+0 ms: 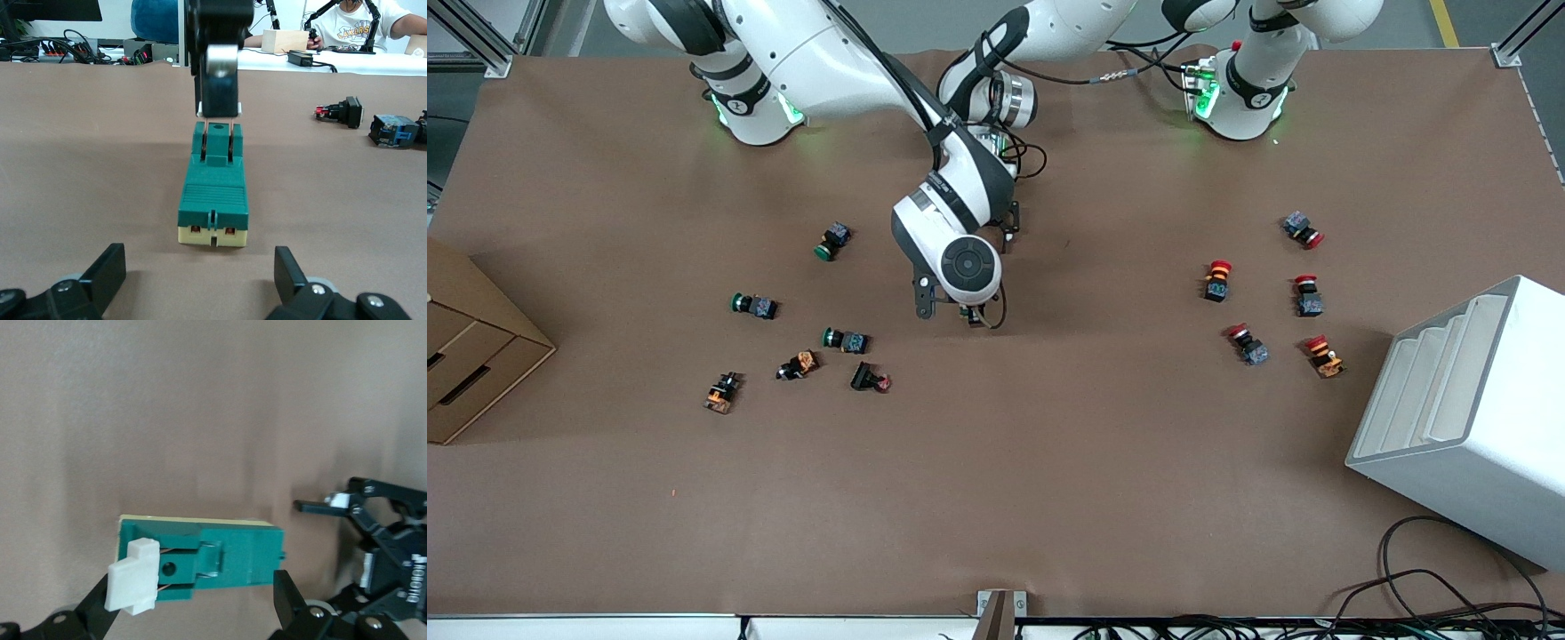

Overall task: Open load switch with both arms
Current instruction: 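Push the white handle down into the switch with the right gripper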

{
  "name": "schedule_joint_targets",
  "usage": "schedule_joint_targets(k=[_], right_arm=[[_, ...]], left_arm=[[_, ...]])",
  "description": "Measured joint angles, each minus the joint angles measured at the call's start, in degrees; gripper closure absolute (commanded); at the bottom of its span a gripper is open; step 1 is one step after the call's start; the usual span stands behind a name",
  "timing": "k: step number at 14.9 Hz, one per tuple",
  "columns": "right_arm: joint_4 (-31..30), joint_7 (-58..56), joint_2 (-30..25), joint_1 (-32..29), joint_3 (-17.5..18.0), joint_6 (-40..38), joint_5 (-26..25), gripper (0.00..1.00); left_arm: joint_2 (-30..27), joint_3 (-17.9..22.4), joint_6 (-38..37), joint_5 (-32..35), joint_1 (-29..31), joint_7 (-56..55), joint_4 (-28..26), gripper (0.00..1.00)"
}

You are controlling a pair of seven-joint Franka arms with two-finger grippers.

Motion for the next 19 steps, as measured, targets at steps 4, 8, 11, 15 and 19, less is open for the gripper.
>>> schedule_joint_targets(k=[4,8,11,15,19], right_arm=[[1.75,-0.01,0.00,0.12,0.09,-4.94,0.02,0.00],[2.23,-0.01,0.00,1.01,0.16,-9.65,0.02,0.00],[2.76,-0.01,0.00,1.81,0.17,-11.54,0.02,0.00],[2.89,-0.01,0.00,3.26,0.19,-12.30,0.02,0.00],[2.80,-0.03,0.14,4.39,0.18,-12.37,0.02,0.00]], left_arm=[[0.00,0.00,0.00,0.00,0.00,0.01,0.00,0.01],[0.00,0.00,0.00,0.00,0.00,0.01,0.00,0.01],[0.01,0.00,0.00,0.00,0.00,0.02,0.00,0.01],[0.01,0.00,0.00,0.00,-0.01,0.03,0.00,0.01],[0.01,0.00,0.00,0.00,-0.01,0.03,0.00,0.01]])
